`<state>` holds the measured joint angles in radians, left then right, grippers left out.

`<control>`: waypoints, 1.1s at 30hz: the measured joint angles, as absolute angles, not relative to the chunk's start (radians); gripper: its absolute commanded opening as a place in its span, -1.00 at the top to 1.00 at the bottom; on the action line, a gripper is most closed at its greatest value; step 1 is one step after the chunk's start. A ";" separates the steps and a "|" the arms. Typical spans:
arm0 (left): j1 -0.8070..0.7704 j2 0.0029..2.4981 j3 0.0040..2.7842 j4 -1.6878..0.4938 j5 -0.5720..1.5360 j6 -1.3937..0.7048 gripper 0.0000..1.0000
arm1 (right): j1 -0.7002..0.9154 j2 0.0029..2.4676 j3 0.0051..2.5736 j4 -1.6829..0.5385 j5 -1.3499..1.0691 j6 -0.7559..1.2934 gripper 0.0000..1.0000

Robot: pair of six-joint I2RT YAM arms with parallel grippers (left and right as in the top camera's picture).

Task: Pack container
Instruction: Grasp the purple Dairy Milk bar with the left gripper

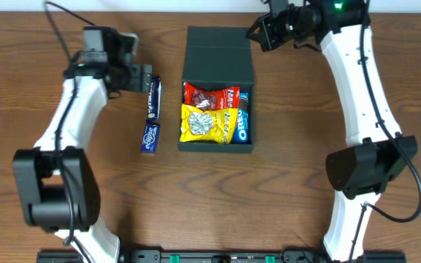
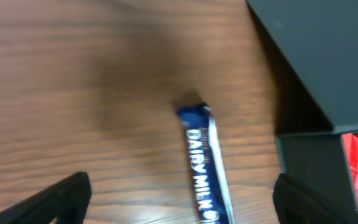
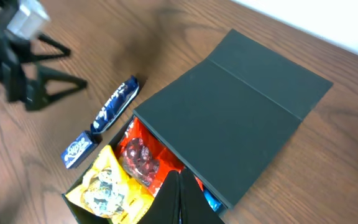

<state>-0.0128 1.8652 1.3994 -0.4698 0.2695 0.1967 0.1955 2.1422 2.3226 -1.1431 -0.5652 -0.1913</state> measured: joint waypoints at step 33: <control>-0.049 2.087 1.401 -0.475 0.281 0.133 0.10 | 0.168 2.142 2.323 -1.140 -0.594 -0.176 -0.92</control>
